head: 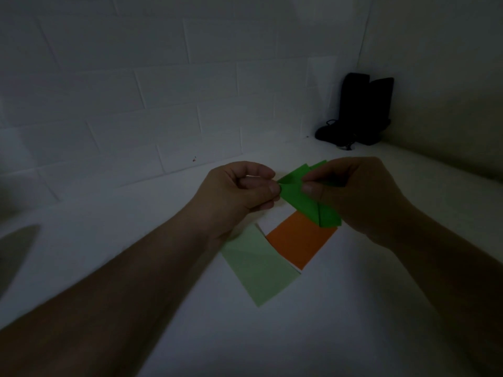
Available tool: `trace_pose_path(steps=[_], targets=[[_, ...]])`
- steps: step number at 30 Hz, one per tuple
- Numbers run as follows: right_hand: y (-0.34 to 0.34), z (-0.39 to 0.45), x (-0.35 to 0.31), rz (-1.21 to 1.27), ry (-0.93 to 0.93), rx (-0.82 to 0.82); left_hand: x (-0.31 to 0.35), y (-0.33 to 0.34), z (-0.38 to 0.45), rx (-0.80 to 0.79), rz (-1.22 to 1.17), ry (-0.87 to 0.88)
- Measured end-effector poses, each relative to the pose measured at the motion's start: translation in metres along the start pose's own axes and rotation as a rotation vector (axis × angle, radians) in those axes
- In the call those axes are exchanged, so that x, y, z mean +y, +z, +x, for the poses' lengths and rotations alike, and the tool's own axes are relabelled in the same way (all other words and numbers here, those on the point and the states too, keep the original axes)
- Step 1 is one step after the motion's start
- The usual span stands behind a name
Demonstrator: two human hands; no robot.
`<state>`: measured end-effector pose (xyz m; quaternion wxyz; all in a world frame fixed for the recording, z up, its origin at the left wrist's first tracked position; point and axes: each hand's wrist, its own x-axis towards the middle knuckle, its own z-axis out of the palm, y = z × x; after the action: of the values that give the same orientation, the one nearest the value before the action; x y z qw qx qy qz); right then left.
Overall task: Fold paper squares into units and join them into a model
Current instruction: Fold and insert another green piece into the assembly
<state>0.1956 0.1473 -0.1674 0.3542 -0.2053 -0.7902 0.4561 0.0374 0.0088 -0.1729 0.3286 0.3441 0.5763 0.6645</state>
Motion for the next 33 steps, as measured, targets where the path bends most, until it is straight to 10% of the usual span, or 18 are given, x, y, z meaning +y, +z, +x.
trace_pose_path(steps=[15,33], targets=[[0.0001,0.0000,-0.0001,-0.003,-0.009,0.016,0.0009,-0.0013,0.0010,-0.026,0.006,-0.040],[-0.0045,-0.0003,-0.0020,0.012,0.014,0.037,-0.0023,-0.0051,-0.0011,-0.119,0.580,0.055]])
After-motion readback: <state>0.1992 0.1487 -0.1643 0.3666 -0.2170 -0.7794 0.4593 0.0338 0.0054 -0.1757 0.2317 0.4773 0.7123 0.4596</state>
